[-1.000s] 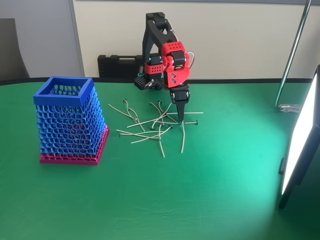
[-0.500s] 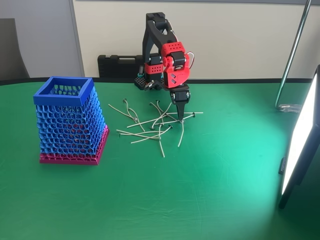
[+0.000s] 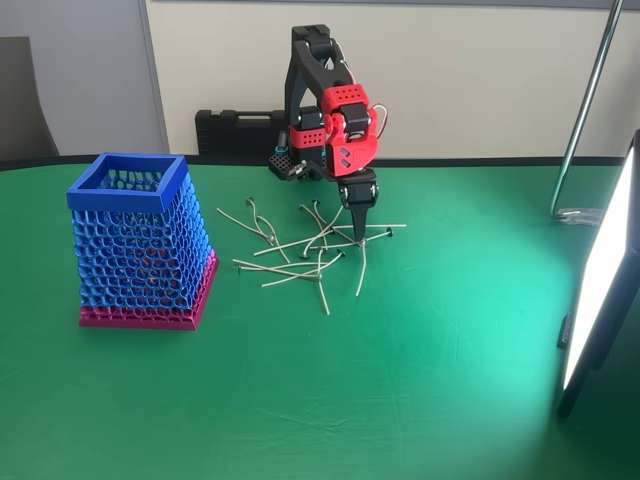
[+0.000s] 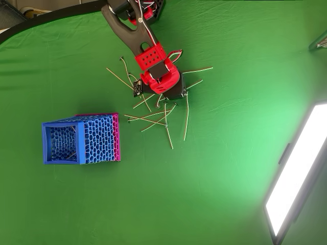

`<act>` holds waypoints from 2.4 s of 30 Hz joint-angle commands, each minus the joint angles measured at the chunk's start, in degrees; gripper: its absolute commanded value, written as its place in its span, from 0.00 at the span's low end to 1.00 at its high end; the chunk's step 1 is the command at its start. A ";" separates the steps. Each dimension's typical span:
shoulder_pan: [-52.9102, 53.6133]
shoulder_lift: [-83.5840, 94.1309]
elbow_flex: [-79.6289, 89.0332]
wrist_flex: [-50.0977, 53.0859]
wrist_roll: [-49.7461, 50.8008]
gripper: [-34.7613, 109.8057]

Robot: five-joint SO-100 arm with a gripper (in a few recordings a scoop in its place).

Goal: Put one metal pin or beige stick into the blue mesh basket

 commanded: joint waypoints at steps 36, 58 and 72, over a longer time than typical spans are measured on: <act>21.36 31.03 -36.39 27.60 -18.19 0.24; 45.00 24.61 -46.05 28.83 -23.47 0.24; 53.70 8.26 -52.82 19.07 -25.84 0.24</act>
